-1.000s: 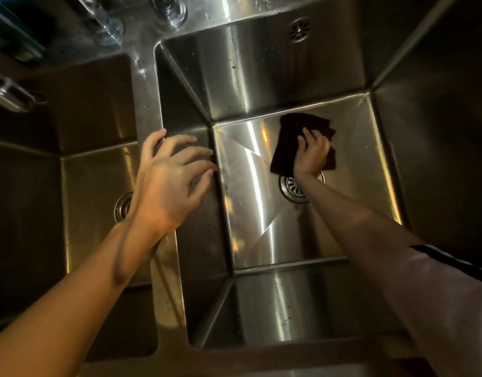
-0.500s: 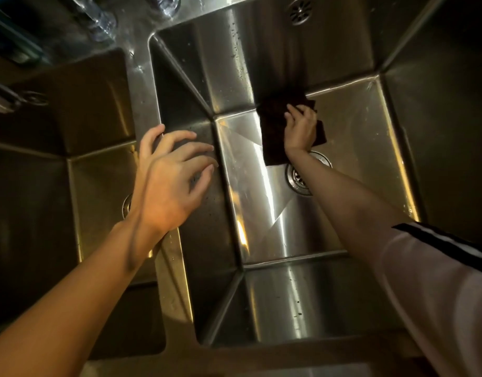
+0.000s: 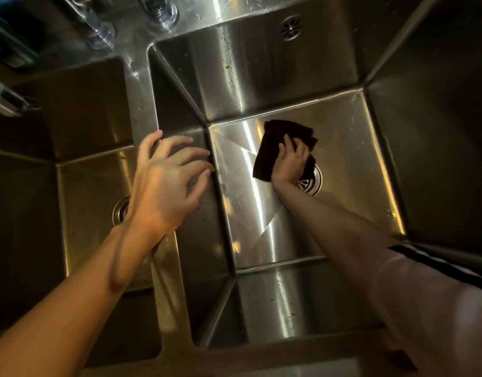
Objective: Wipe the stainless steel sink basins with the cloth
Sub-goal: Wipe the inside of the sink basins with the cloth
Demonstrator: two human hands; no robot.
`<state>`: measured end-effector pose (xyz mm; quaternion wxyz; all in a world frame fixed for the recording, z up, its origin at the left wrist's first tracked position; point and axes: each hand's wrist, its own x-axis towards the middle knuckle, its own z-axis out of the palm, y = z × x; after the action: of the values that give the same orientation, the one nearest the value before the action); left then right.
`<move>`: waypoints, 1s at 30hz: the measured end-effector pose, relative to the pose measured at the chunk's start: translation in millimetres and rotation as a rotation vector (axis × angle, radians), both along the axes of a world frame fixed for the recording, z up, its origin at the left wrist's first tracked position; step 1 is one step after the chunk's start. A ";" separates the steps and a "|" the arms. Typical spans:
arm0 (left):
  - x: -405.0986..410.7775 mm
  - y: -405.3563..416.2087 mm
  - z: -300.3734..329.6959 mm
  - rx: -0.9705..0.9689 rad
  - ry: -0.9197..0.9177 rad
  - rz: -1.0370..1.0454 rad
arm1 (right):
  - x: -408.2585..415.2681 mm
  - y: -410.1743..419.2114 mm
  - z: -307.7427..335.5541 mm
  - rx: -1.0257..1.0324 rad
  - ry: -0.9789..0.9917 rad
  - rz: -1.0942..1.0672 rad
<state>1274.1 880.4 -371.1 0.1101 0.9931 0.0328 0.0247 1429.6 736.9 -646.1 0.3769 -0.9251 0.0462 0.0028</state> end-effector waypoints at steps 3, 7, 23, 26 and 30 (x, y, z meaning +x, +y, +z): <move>-0.4 1.9 -1.0 0.001 -0.001 -0.004 | 10.5 6.6 3.5 -0.009 0.003 0.258; 0.0 1.1 -2.2 0.018 0.003 0.009 | 21.2 20.5 10.8 -0.074 0.007 0.525; -2.3 -1.5 -1.6 0.068 0.057 -0.011 | 76.7 -37.1 4.3 -0.081 0.033 0.060; -1.8 -0.1 -2.4 0.076 0.060 -0.010 | 63.4 -57.4 -3.6 -0.096 -0.011 -0.084; -1.3 -1.0 -1.0 0.068 0.057 -0.011 | 35.9 -53.8 -9.3 -0.056 -0.070 -0.074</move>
<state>1272.9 879.4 -372.1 0.0754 0.9967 0.0298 -0.0033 1465.5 683.1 -655.5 0.3519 -0.9325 0.0674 -0.0450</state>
